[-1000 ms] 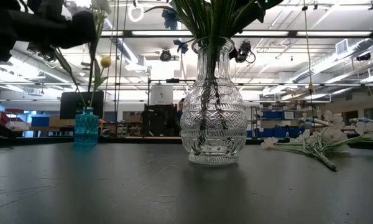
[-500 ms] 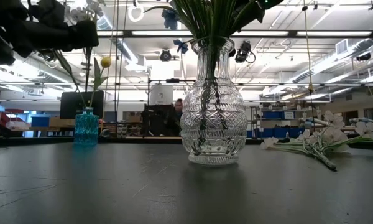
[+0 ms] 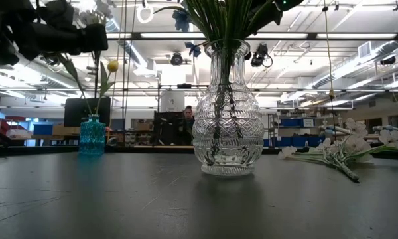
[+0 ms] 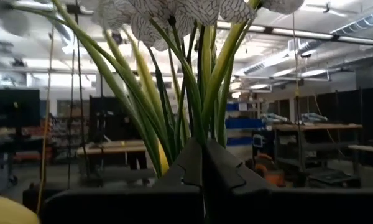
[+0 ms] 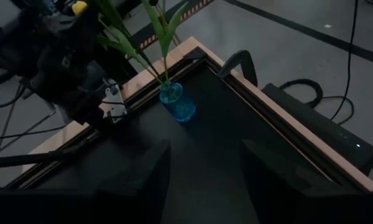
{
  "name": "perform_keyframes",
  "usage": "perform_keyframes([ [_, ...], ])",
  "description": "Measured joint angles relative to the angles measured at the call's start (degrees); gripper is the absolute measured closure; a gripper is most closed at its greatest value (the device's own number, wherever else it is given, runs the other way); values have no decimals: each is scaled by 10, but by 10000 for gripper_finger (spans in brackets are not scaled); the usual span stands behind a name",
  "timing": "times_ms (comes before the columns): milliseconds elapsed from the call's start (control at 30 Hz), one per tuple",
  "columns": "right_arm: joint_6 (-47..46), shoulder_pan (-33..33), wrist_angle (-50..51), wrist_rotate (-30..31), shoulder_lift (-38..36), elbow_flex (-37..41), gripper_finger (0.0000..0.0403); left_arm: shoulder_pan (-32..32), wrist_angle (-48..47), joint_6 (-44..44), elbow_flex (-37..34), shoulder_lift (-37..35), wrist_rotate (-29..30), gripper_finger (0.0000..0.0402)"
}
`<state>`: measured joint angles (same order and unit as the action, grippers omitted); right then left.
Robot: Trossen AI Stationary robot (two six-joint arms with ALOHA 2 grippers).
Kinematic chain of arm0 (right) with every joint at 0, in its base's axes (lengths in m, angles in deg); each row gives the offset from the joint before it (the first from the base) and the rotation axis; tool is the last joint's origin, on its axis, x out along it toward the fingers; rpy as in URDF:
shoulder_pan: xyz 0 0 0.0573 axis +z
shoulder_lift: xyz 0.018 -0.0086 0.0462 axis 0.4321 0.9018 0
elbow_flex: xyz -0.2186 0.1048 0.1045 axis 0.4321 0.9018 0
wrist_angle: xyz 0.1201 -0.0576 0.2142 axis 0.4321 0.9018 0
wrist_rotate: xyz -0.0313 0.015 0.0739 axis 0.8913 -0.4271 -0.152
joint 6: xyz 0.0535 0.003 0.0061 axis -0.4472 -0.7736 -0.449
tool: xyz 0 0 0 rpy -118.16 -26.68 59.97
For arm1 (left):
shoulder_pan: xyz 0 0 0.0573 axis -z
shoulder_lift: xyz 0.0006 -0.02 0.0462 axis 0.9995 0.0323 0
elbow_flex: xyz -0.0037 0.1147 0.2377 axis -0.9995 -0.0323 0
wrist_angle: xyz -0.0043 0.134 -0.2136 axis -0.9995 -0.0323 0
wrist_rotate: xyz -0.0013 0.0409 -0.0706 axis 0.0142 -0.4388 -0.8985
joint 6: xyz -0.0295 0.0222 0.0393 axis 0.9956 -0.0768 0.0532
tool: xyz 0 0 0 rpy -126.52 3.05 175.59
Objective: Sort flowers into vase by color
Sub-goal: Put the left white flower into the blue vase
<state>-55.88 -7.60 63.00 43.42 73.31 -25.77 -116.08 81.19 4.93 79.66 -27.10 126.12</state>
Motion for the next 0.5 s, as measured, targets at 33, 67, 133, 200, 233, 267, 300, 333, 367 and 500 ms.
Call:
perform_keyframes([
  [33, 0, 0, 0, 0, 0, 0, 202, -2, -11, 9, 0, 0, -1, 398],
  [67, 0, -1, 0, 0, 0, 0, 202, -5, -20, 18, 0, 0, -2, 398],
  [133, 1, -2, 0, 0, 0, 0, 202, -11, -40, 30, 0, 0, -9, 398],
  [200, 1, -2, 1, 0, 0, 0, 202, -18, -55, 41, 0, 1, -12, 398],
  [233, 1, -2, 1, 0, 0, 0, 202, -21, -60, 47, 0, 0, -12, 398],
  [267, 1, -2, 1, 0, 0, 0, 202, -23, -66, 52, 0, 0, -12, 397],
  [300, 1, -2, 2, 0, 0, 0, 202, -26, -71, 57, 0, 1, -12, 397],
  [333, 1, -2, 4, 0, 0, 0, 202, -28, -75, 63, 0, 1, -12, 396],
  [367, 1, -2, 6, 0, 0, 0, 202, -31, -78, 68, 0, 1, -12, 394],
  [500, 1, -2, 15, 0, 0, 0, 202, -35, -88, 80, 0, 0, -11, 376],
])
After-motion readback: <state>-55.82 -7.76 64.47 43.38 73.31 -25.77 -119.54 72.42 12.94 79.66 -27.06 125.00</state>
